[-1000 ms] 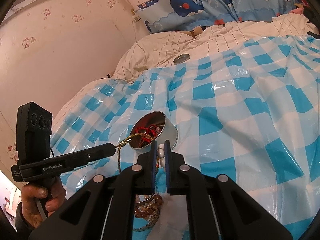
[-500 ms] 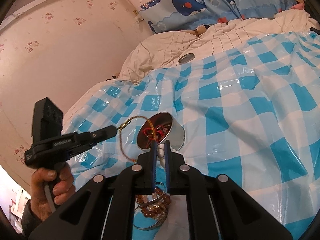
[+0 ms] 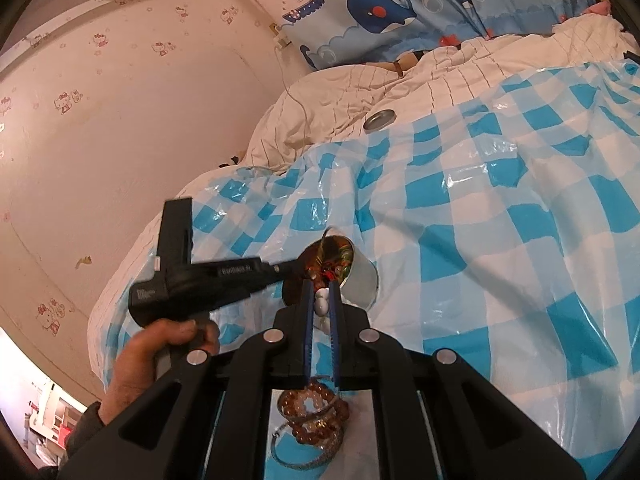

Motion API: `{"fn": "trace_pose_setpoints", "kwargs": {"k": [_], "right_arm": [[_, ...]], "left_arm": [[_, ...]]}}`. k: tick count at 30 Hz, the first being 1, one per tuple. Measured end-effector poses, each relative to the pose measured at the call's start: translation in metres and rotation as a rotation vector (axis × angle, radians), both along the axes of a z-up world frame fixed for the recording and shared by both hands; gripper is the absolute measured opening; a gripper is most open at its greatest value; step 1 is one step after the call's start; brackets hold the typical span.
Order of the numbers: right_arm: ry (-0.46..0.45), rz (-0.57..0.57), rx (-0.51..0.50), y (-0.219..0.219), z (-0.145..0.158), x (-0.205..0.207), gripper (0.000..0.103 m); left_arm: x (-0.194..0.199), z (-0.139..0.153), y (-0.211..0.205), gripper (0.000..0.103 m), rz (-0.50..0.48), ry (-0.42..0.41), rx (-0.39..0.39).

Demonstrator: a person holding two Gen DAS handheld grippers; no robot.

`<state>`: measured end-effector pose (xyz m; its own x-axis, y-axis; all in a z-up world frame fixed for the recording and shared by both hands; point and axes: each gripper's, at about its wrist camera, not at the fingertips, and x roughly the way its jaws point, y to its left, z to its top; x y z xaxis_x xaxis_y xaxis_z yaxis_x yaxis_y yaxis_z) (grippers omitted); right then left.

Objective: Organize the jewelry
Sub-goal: 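Open both tools above the silver tin to drop the bracelets, then withdraw both open tools from the tin back over the dish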

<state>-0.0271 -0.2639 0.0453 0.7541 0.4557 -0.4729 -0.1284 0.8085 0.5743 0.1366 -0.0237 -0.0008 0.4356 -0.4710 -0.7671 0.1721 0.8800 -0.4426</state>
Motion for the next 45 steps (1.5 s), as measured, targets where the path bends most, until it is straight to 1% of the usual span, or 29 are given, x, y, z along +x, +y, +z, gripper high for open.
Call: {"fn": "trace_pose_setpoints", "kwargs": {"k": [1, 3, 7, 9, 12, 14, 15, 16, 17, 20, 22, 24, 27, 29, 32, 33, 34, 36, 39, 41, 43, 45], "right_arm": [[-0.004, 0.003, -0.001, 0.001, 0.002, 0.003, 0.008], [-0.018, 0.011, 0.002, 0.005, 0.008, 0.012, 0.008], [-0.045, 0.034, -0.007, 0.016, 0.018, 0.028, 0.008], [-0.06, 0.044, -0.015, 0.023, 0.023, 0.038, 0.008], [-0.07, 0.062, -0.029, 0.035, 0.022, 0.058, 0.008], [-0.032, 0.1, 0.004, 0.041, 0.01, 0.076, 0.009], [0.021, 0.107, 0.0, 0.044, -0.002, 0.088, 0.011], [0.066, 0.082, -0.045, 0.046, -0.01, 0.097, 0.021], [0.089, 0.046, -0.089, 0.046, -0.016, 0.101, 0.023], [0.081, 0.008, -0.124, 0.04, -0.015, 0.092, 0.026], [0.067, 0.006, -0.164, 0.039, -0.01, 0.079, 0.036], [0.053, 0.014, -0.213, 0.038, -0.006, 0.062, 0.041], [0.05, -0.001, -0.292, 0.032, -0.01, 0.03, 0.057], [0.074, -0.047, -0.316, 0.022, -0.02, 0.008, 0.058], [0.122, -0.133, -0.313, 0.012, -0.037, -0.01, 0.061], [0.127, -0.154, -0.319, 0.011, -0.04, -0.012, 0.063], [0.128, -0.177, -0.337, 0.012, -0.043, -0.013, 0.067], [0.117, -0.213, -0.391, 0.019, -0.051, -0.012, 0.072], [0.142, -0.231, -0.446, 0.024, -0.065, -0.007, 0.073], [0.162, -0.24, -0.454, 0.023, -0.069, -0.004, 0.073], [0.162, -0.246, -0.447, 0.02, -0.07, -0.005, 0.079], [0.166, -0.247, -0.449, 0.021, -0.071, -0.005, 0.081]], "left_arm": [[-0.001, 0.002, 0.002, 0.012, -0.001, -0.012, 0.007], [-0.005, 0.009, 0.007, 0.022, 0.005, -0.036, 0.008], [-0.012, 0.018, 0.023, 0.031, 0.027, -0.059, -0.008], [-0.016, 0.022, 0.031, 0.042, 0.037, -0.063, -0.028], [-0.026, 0.03, 0.045, 0.044, 0.046, -0.075, -0.051], [-0.032, 0.033, 0.054, 0.05, 0.056, -0.081, -0.055], [-0.034, 0.034, 0.057, 0.051, 0.058, -0.082, -0.058], [-0.037, 0.035, 0.06, 0.052, 0.058, -0.084, -0.061], [-0.04, 0.035, 0.062, 0.053, 0.058, -0.083, -0.061], [-0.047, 0.034, 0.062, 0.058, 0.053, -0.079, -0.052], [-0.051, 0.034, 0.06, 0.059, 0.038, -0.08, -0.045], [-0.057, 0.033, 0.058, 0.062, 0.03, -0.077, -0.04], [-0.076, 0.03, 0.051, 0.066, 0.009, -0.08, -0.025], [-0.088, 0.028, 0.047, 0.068, 0.002, -0.08, -0.009], [-0.098, 0.031, 0.035, 0.07, -0.039, -0.099, 0.013], [-0.101, 0.034, 0.031, 0.072, -0.052, -0.117, 0.023], [-0.103, 0.037, 0.03, 0.073, -0.058, -0.134, 0.031], [-0.106, 0.041, 0.027, 0.076, -0.062, -0.156, 0.035], [-0.109, 0.045, 0.027, 0.079, -0.066, -0.162, 0.034], [-0.11, 0.046, 0.026, 0.079, -0.066, -0.165, 0.044], [-0.112, 0.047, 0.025, 0.081, -0.07, -0.175, 0.062], [-0.113, 0.047, 0.023, 0.084, -0.071, -0.183, 0.077]]}}
